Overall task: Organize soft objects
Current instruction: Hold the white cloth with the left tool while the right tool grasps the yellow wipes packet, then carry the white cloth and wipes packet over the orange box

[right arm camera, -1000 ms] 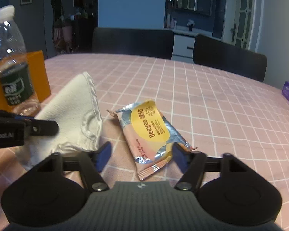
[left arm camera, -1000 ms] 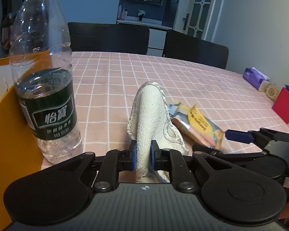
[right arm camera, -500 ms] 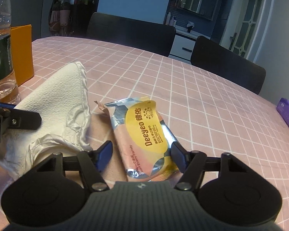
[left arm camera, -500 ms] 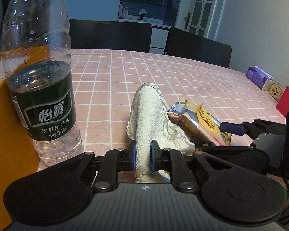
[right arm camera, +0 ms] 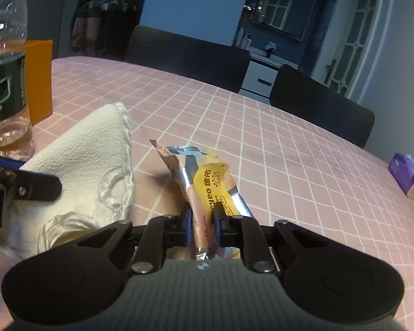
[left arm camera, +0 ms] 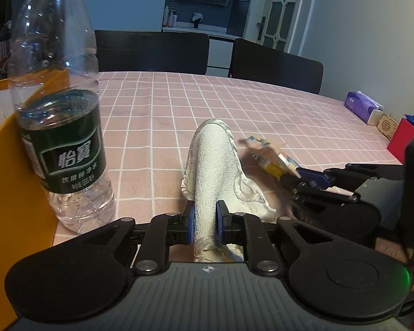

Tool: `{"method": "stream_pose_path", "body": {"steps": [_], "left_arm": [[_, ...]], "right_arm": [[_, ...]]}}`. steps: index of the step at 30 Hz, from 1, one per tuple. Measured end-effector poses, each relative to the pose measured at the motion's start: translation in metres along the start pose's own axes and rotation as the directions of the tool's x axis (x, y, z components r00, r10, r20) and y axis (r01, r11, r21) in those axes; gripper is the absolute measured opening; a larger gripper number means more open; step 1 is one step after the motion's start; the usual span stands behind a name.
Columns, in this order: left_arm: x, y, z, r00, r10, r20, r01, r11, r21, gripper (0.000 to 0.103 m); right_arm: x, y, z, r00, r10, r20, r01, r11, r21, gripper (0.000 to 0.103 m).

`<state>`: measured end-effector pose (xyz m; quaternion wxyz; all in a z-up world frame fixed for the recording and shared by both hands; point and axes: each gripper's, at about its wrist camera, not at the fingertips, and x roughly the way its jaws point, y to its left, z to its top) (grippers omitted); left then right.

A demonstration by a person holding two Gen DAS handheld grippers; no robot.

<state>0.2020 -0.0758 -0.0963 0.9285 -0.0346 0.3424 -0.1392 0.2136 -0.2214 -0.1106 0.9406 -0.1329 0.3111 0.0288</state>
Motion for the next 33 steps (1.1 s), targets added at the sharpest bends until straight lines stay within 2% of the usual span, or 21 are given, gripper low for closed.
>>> {"method": "stream_pose_path", "body": {"steps": [8,20,28,33], "left_arm": [[-0.033,-0.004,-0.008,0.999,-0.016,0.051,0.016,1.0,0.009,0.016],[-0.112,-0.015,-0.017,0.986,-0.05,0.161,0.045,0.998,0.038,0.016],[-0.177,-0.001,-0.017,0.962,-0.043,0.269,0.031,0.998,0.047,0.016],[-0.215,0.023,-0.011,0.949,0.024,0.316,-0.048,0.996,0.071,0.016]], "right_arm": [[-0.059,-0.008,-0.001,0.996,0.066,0.06,-0.072,0.993,0.098,0.008],[-0.15,-0.009,-0.008,0.977,0.157,0.146,-0.176,0.976,0.131,0.008],[-0.205,0.004,0.006,0.931,0.277,0.237,-0.308,0.946,0.105,0.008],[-0.226,0.022,0.028,0.888,0.374,0.268,-0.405,0.912,0.067,0.008]]}}
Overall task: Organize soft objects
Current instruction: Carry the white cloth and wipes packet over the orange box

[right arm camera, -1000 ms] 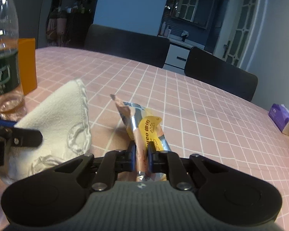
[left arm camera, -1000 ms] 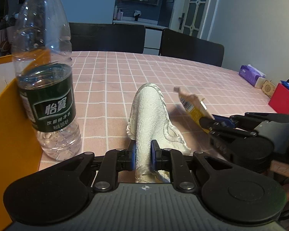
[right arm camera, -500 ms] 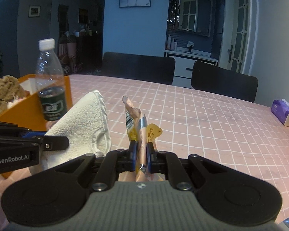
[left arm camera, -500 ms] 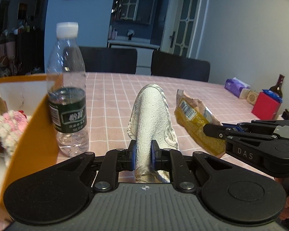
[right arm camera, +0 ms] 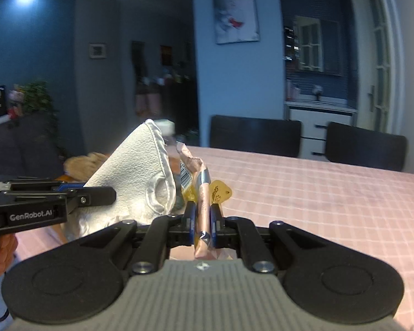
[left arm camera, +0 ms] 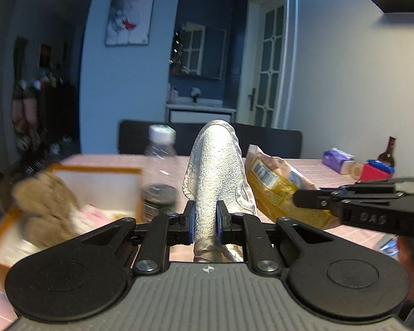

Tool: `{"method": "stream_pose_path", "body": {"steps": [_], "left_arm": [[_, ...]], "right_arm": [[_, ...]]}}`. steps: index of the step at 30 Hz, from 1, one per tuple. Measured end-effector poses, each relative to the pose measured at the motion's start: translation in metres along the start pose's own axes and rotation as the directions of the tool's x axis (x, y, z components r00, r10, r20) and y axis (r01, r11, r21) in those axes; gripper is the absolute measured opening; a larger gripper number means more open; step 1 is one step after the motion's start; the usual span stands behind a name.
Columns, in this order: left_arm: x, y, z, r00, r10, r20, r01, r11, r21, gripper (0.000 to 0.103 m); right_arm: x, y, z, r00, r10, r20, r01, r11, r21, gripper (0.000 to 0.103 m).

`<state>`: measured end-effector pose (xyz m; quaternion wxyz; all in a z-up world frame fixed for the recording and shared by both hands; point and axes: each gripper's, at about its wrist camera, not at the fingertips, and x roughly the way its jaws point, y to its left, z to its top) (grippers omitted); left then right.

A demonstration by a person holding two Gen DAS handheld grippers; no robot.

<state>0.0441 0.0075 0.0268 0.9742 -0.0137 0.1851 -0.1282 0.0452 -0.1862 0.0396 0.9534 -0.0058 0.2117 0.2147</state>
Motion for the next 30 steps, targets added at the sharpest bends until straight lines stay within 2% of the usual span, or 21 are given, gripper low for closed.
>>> {"method": "stream_pose_path", "body": {"steps": [7,13,17,21,25,30], "left_arm": [[-0.019,0.039,0.026,0.993,0.122,0.007,-0.122,0.988,0.093,0.016],[-0.006,0.072,0.04,0.975,0.219,-0.03,-0.216,0.973,0.087,0.016],[0.016,0.098,0.041,0.973,0.193,-0.126,-0.192,0.981,0.017,0.016],[0.044,0.114,0.034,0.961,0.174,-0.216,-0.178,0.984,0.001,0.016],[0.06,0.132,0.02,0.949,0.124,-0.29,-0.137,0.99,-0.025,0.016],[0.063,0.14,0.007,0.942,0.104,-0.32,-0.116,0.993,-0.017,0.016]], "right_arm": [[0.026,0.041,0.032,0.989,0.147,-0.002,-0.147,0.989,0.017,0.008],[0.077,0.065,0.047,0.965,0.26,-0.036,-0.249,0.951,0.185,0.008],[0.115,0.077,0.046,0.96,0.264,-0.089,-0.229,0.93,0.287,0.008],[0.145,0.082,0.042,0.955,0.265,-0.137,-0.197,0.905,0.378,0.009],[0.152,0.093,0.046,0.967,0.216,-0.136,-0.154,0.92,0.361,0.009],[0.166,0.1,0.049,0.965,0.216,-0.149,-0.139,0.901,0.41,0.009]]}}
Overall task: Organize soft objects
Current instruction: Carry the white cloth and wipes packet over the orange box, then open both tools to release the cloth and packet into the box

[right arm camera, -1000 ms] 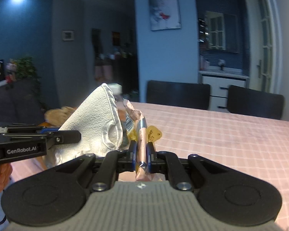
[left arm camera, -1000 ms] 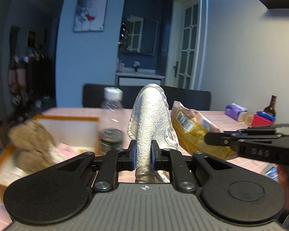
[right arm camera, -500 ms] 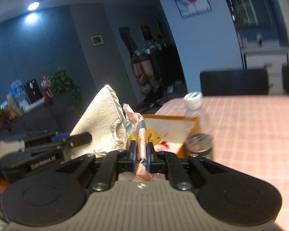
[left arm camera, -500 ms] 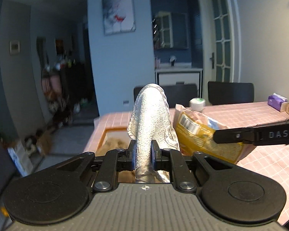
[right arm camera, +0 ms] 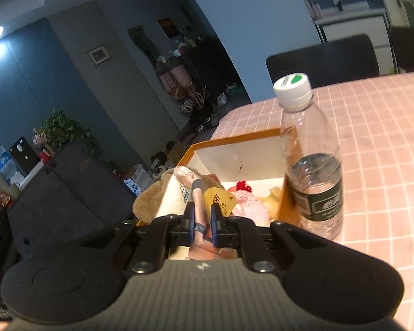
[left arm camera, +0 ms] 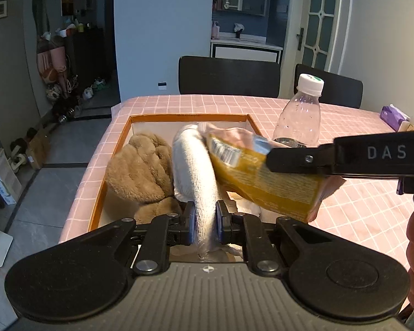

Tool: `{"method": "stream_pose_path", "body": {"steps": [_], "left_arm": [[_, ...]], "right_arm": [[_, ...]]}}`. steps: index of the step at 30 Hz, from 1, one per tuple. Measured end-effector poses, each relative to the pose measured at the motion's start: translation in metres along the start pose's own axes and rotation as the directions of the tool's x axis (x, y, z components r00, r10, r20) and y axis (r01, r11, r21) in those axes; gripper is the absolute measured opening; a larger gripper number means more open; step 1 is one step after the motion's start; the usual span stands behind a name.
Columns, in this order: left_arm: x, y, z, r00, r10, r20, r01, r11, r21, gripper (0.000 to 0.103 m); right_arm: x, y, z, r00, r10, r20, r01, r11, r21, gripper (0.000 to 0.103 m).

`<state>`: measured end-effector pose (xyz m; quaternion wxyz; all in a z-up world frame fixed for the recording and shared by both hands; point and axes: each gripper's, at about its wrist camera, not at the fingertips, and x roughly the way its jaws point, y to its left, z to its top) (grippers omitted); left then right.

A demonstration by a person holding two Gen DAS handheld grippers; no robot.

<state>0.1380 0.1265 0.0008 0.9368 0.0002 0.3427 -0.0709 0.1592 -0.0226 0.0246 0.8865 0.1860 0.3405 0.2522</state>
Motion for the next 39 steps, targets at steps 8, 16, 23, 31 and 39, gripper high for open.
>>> {"method": "stream_pose_path", "body": {"steps": [8,16,23,31,39], "left_arm": [[0.007,0.007,0.003,1.0,-0.003,-0.02,0.003,1.0,0.003,0.016],[0.003,0.008,0.009,1.0,-0.01,-0.005,0.01,1.0,0.01,0.016],[0.021,0.0,-0.001,0.997,-0.002,-0.075,0.007,0.998,0.061,0.016],[0.049,-0.009,-0.013,0.976,0.07,-0.207,-0.032,0.983,0.181,0.018],[0.053,0.008,-0.011,0.961,0.004,-0.278,0.02,0.997,0.08,0.046]], "right_arm": [[0.021,-0.002,0.005,0.999,0.022,-0.025,-0.019,0.994,0.108,0.009],[0.033,0.013,0.011,0.995,0.074,-0.061,-0.069,0.995,0.079,0.0],[0.034,-0.007,0.0,0.995,0.017,-0.095,-0.009,0.997,0.076,0.0],[0.028,-0.018,-0.01,0.995,0.0,-0.097,0.005,0.999,0.052,0.001],[0.024,-0.022,-0.017,0.992,0.012,-0.127,-0.006,0.999,0.05,0.002]]}}
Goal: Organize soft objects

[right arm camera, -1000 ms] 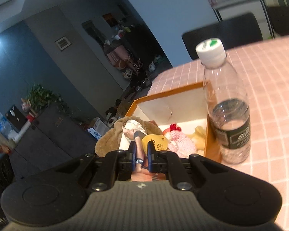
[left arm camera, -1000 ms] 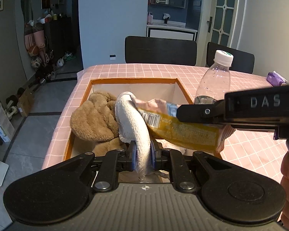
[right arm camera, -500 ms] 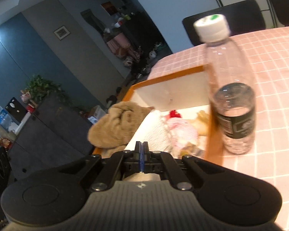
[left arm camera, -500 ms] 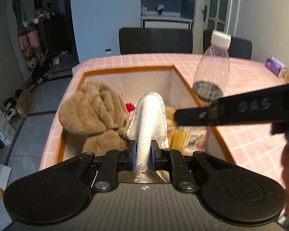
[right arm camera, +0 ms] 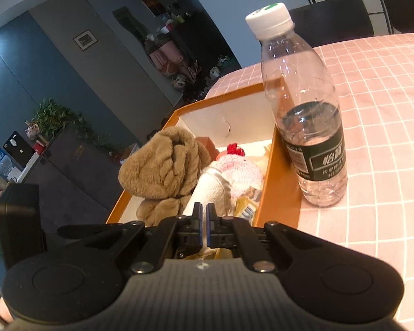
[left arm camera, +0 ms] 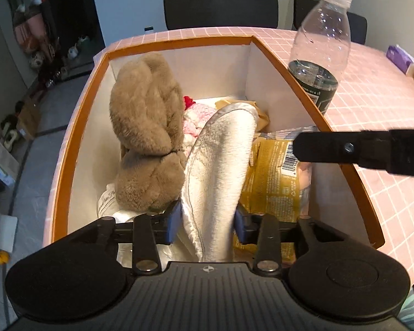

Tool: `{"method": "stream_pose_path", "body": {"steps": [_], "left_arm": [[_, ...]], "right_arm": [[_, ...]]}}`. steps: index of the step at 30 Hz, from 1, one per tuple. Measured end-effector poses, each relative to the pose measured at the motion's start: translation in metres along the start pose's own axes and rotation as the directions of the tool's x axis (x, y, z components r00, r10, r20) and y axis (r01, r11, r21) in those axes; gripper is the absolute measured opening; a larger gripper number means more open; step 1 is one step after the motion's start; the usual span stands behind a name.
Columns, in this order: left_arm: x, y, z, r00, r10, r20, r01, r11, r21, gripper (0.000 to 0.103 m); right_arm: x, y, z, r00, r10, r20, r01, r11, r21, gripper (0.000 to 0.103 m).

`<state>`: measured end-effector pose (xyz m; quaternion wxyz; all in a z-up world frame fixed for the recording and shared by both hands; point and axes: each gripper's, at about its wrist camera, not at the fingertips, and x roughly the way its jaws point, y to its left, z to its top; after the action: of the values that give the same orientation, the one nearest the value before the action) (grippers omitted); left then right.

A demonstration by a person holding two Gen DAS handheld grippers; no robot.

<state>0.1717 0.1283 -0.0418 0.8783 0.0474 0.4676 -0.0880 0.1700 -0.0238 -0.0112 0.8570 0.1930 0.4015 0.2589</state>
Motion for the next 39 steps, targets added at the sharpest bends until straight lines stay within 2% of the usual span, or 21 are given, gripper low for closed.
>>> {"method": "stream_pose_path", "body": {"steps": [4,7,8,9,11,14,16,17,22,24,25,27,28,29,31,32,33,35,39], "left_arm": [[-0.014,-0.004,-0.008,0.999,0.015,0.034,-0.016,1.0,0.015,0.059],[-0.034,-0.01,-0.012,0.997,0.021,0.081,-0.023,0.999,0.023,0.063],[-0.041,-0.011,-0.013,0.995,0.023,0.101,-0.025,0.999,0.024,0.063],[-0.049,-0.013,-0.013,0.992,0.024,0.122,-0.027,0.999,0.023,0.063],[-0.065,-0.017,-0.013,0.985,0.02,0.171,-0.024,0.999,0.024,0.063],[-0.092,-0.024,-0.012,0.964,0.022,0.264,-0.028,0.999,0.02,0.063],[-0.11,-0.029,-0.013,0.933,0.028,0.358,-0.032,0.999,0.006,0.063],[-0.121,-0.032,-0.014,0.912,0.031,0.409,-0.034,0.999,-0.001,0.063],[-0.156,-0.052,-0.019,0.784,0.061,0.618,-0.048,0.998,-0.037,0.063],[-0.164,-0.061,-0.02,0.736,0.076,0.673,-0.064,0.997,-0.043,0.063],[-0.166,-0.066,-0.02,0.715,0.085,0.694,-0.076,0.996,-0.044,0.063],[-0.167,-0.076,-0.024,0.679,0.101,0.727,-0.089,0.995,-0.054,0.065],[-0.165,-0.081,-0.026,0.66,0.109,0.743,-0.097,0.993,-0.059,0.075],[-0.163,-0.085,-0.029,0.64,0.127,0.757,-0.121,0.991,-0.064,0.08],[-0.159,-0.099,-0.037,0.6,0.186,0.778,-0.201,0.976,-0.078,0.083],[-0.154,-0.105,-0.039,0.587,0.21,0.782,-0.24,0.968,-0.08,0.084],[-0.149,-0.111,-0.041,0.58,0.23,0.781,-0.272,0.959,-0.081,0.088],[-0.141,-0.121,-0.045,0.588,0.255,0.768,-0.301,0.95,-0.085,0.089],[-0.128,-0.13,-0.052,0.598,0.293,0.746,-0.296,0.946,-0.134,0.096]], "right_arm": [[-0.01,0.003,-0.002,1.0,-0.002,0.018,0.003,0.999,-0.036,0.004],[-0.02,0.003,-0.002,0.999,0.005,0.035,-0.003,0.998,-0.057,0.022],[-0.026,0.003,-0.002,0.999,0.004,0.045,-0.001,0.998,-0.064,0.035],[-0.031,0.004,-0.001,0.998,0.0,0.058,0.004,0.997,-0.073,0.041],[-0.043,0.005,0.001,0.997,-0.002,0.083,0.01,0.996,-0.092,0.043],[-0.063,0.005,0.007,0.993,0.002,0.116,0.011,0.994,-0.111,0.053],[-0.08,0.007,0.011,0.989,0.002,0.149,0.019,0.99,-0.139,0.055],[-0.088,0.009,0.012,0.985,-0.003,0.171,0.031,0.987,-0.16,0.057],[-0.138,0.02,0.013,0.952,-0.034,0.304,0.12,0.955,-0.27,0.078],[-0.155,0.024,0.007,0.934,-0.037,0.356,0.161,0.932,-0.326,0.089],[-0.162,0.026,0.003,0.923,-0.041,0.383,0.187,0.916,-0.354,0.091],[-0.172,0.029,-0.009,0.904,-0.048,0.426,0.24,0.88,-0.41,0.098],[-0.175,0.03,-0.015,0.896,-0.054,0.442,0.264,0.864,-0.43,0.098],[-0.176,0.031,-0.02,0.889,-0.063,0.453,0.286,0.85,-0.442,0.1],[-0.178,0.029,-0.032,0.877,-0.084,0.473,0.321,0.835,-0.447,0.1],[-0.179,0.026,-0.036,0.868,-0.102,0.485,0.341,0.833,-0.436,0.1],[-0.179,0.023,-0.041,0.86,-0.115,0.496,0.355,0.834,-0.422,0.1],[-0.179,0.016,-0.046,0.854,-0.13,0.504,0.357,0.851,-0.386,0.1],[-0.174,0.004,-0.056,0.843,-0.161,0.514,0.363,0.875,-0.32,0.1]]}}
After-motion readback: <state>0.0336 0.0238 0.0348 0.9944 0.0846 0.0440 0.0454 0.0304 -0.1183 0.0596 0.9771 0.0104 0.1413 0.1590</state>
